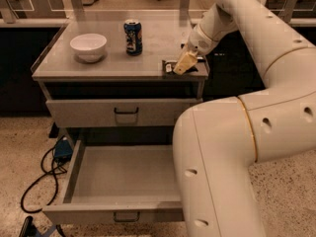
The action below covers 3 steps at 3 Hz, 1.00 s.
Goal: Pick rxbar chocolate from middle drawer and place on counter
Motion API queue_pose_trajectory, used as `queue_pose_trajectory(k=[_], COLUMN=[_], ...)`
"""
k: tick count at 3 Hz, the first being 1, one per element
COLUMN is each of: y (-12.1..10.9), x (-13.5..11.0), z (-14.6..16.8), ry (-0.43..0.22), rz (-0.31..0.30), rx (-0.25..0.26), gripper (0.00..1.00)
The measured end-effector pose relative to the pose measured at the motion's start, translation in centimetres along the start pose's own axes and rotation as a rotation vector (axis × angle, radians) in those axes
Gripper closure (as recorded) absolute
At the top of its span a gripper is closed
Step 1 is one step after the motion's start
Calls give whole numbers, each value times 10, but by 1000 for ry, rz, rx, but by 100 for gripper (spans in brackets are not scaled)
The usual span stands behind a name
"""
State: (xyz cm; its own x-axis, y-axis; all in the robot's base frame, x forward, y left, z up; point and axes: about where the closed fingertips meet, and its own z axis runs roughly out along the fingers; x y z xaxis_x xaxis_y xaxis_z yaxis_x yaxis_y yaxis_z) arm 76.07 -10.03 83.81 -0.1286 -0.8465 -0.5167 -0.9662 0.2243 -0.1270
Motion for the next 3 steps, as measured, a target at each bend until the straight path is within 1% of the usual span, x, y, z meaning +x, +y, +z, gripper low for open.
queue_pose_trajectory(k=[1, 2, 3], y=[-9, -9, -13], x=[-19, -19, -29], z=[-13, -13, -17], ry=[-14, -15, -51], rz=[-42, -42, -69], rx=[38, 38, 38], gripper=[100, 100, 100])
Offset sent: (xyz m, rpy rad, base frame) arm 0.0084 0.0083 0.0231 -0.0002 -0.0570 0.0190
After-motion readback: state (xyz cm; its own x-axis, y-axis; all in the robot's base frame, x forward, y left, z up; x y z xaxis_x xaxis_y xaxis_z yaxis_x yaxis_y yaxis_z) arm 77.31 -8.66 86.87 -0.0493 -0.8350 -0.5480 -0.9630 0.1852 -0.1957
